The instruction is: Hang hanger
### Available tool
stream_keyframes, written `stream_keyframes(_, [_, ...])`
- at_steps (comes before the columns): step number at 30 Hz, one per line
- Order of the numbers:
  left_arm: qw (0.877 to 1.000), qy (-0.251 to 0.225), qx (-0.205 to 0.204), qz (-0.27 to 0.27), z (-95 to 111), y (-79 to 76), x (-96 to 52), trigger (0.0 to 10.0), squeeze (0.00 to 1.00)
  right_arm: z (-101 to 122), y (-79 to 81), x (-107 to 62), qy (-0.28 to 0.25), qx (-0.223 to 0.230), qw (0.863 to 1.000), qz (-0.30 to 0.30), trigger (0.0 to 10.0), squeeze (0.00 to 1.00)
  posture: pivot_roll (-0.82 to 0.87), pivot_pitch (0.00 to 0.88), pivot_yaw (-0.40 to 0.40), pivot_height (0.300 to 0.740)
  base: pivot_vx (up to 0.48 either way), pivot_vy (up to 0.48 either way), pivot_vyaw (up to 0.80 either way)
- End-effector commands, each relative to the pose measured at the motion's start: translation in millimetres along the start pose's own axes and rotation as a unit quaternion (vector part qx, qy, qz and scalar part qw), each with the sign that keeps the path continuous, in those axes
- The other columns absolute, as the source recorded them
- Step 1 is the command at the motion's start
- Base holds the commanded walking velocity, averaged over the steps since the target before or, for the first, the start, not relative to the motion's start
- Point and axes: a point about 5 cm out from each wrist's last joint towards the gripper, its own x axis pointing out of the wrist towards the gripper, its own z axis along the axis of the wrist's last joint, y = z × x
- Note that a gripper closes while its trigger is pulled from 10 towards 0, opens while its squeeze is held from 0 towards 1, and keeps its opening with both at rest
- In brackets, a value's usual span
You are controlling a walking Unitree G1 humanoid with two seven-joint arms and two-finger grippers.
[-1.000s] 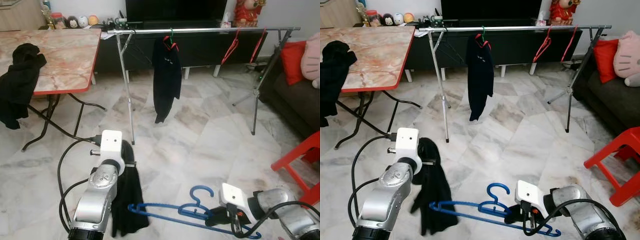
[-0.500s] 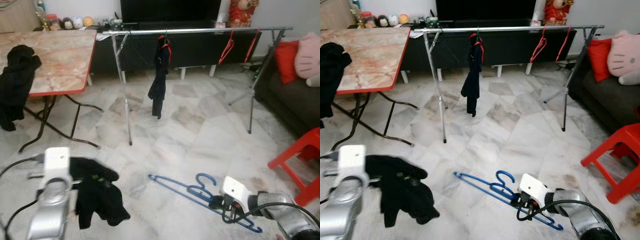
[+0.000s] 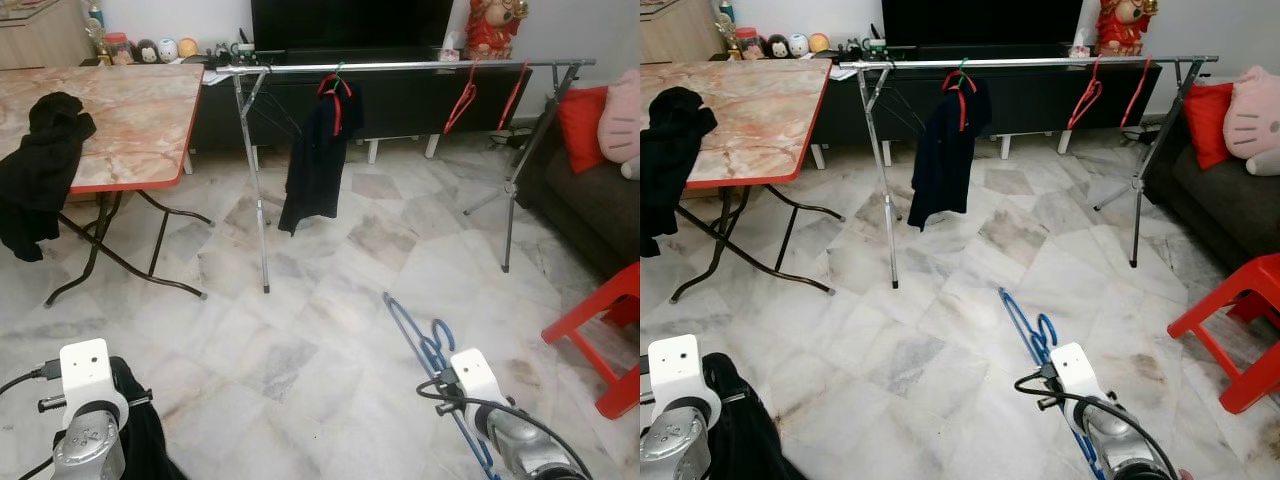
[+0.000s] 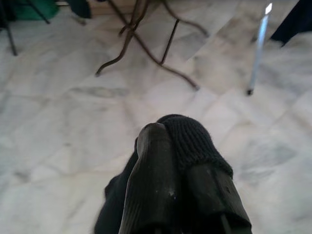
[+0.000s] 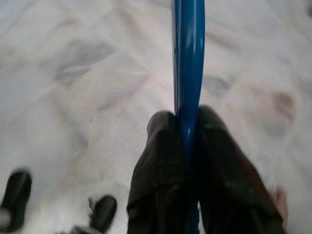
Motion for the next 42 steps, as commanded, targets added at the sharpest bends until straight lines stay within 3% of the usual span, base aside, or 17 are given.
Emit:
stream_keyframes(1, [0.999,-0.008,-0.021,-0.027,-1.3,-9.1,-0.6,10.0,0.00,-25.0,2.6,-3.1,0.049,0.045,0.997,-0.037,10.0,0.00,-0.07,0.000,0.016,0.740,0.000,0.000,0.00])
stream_keyframes(5, [0.999,-0.013,-0.029,-0.034,-1.3,-9.9,-0.9,10.0,0.00,-35.4,2.6,-5.3,0.071,0.047,0.995,-0.053,10.0,0.00,-0.05,0.000,0.016,0.740,0.000,0.000,0.00])
stream_keyframes(7, [0.999,0.019,-0.021,-0.027,-20.9,-3.4,2.4,10.0,0.00,-30.9,3.0,-3.5,0.069,0.086,0.990,-0.087,10.0,0.00,-0.05,0.000,0.018,0.740,0.000,0.000,0.00])
stream_keyframes(9, [0.998,0.047,-0.022,-0.024,-35.3,1.0,4.9,10.0,0.00,-28.1,7.1,-2.1,0.065,0.102,0.989,-0.078,10.0,0.00,-0.05,0.000,0.023,0.740,0.000,0.000,0.00])
stream_keyframes(12, [0.996,0.077,-0.024,-0.026,-50.8,4.5,6.5,10.0,0.00,-27.1,11.1,-1.2,0.068,0.103,0.990,-0.071,10.0,0.00,-0.06,0.000,0.025,0.740,0.000,0.000,0.00])
stream_keyframes(14, [0.989,0.145,-0.016,-0.039,-85.0,7.2,5.4,10.0,0.00,-27.1,14.0,-0.7,0.070,0.095,0.991,-0.069,10.0,0.00,-0.05,0.000,0.027,0.740,0.000,0.000,0.00])
stream_keyframes(17, [0.985,0.165,-0.030,-0.038,-100.7,11.2,1.5,10.0,0.00,-27.9,15.7,-0.7,0.069,0.104,0.990,-0.067,10.0,0.00,-0.08,0.000,0.033,0.740,0.000,0.000,0.00])
stream_keyframes(20, [0.993,0.087,-0.075,-0.015,-76.4,14.4,6.6,10.0,0.00,-27.2,15.4,-0.6,0.066,0.111,0.989,-0.066,10.0,0.00,-0.07,0.000,0.028,0.740,0.000,0.000,0.00])
stream_keyframes(25, [0.997,-0.036,-0.067,-0.015,-33.6,11.4,9.6,10.0,0.00,-27.5,16.5,-0.5,0.069,0.111,0.990,-0.058,10.0,0.00,-0.06,0.000,0.017,0.740,0.000,0.000,0.00])
stream_keyframes(26, [0.995,-0.086,-0.042,-0.025,-15.8,6.3,6.2,10.0,0.00,-27.6,17.5,-0.4,0.070,0.107,0.990,-0.055,10.0,0.00,-0.06,0.000,0.010,0.740,0.000,0.000,0.00])
stream_keyframes(34, [0.991,-0.128,-0.033,-0.035,-1.2,-0.2,0.5,10.0,0.00,-26.8,17.9,-0.2,0.068,0.109,0.990,-0.050,10.0,0.00,-0.05,0.000,0.005,0.740,0.000,0.000,0.00])
stream_keyframes(37, [0.979,-0.188,-0.036,-0.064,31.7,-23.3,-12.9,10.0,0.00,-29.6,18.6,-0.8,0.075,0.098,0.991,-0.045,10.0,0.00,-0.05,0.000,0.004,0.740,0.000,0.000,0.00])
stream_keyframes(42, [0.974,-0.203,-0.057,-0.079,43.7,-33.8,-12.9,10.0,0.00,-29.8,16.3,-1.3,0.066,0.094,0.992,-0.051,10.0,0.00,-0.05,0.000,0.010,0.740,0.000,0.480,0.00])
